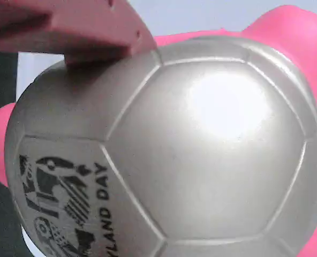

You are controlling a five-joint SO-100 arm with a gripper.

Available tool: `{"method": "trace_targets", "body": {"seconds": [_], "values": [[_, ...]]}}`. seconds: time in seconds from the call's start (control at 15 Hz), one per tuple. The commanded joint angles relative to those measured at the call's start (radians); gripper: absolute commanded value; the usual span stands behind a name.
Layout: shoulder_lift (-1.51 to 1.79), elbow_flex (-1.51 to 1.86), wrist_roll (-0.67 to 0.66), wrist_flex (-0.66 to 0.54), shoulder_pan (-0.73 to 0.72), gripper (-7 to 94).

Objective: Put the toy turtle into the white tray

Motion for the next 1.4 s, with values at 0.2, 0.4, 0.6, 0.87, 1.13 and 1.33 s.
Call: {"method": "trace_targets", "body": {"seconds": [0.2, 0.4, 0.6, 0.87, 1.13, 1.33], "values": [[-0.008, -0.092, 0.002, 0.011, -0.008, 0], [-0.02, -0.091, -0.002, 0.011, -0.006, 18], [-0.025, -0.095, -0.005, 0.011, -0.006, 53], [-0.041, -0.092, 0.002, 0.011, -0.008, 57], [-0.038, -0.091, 0.012, 0.011, -0.011, 62], [0.005, -0.109, 0.031, 0.011, -0.005, 17]]}}
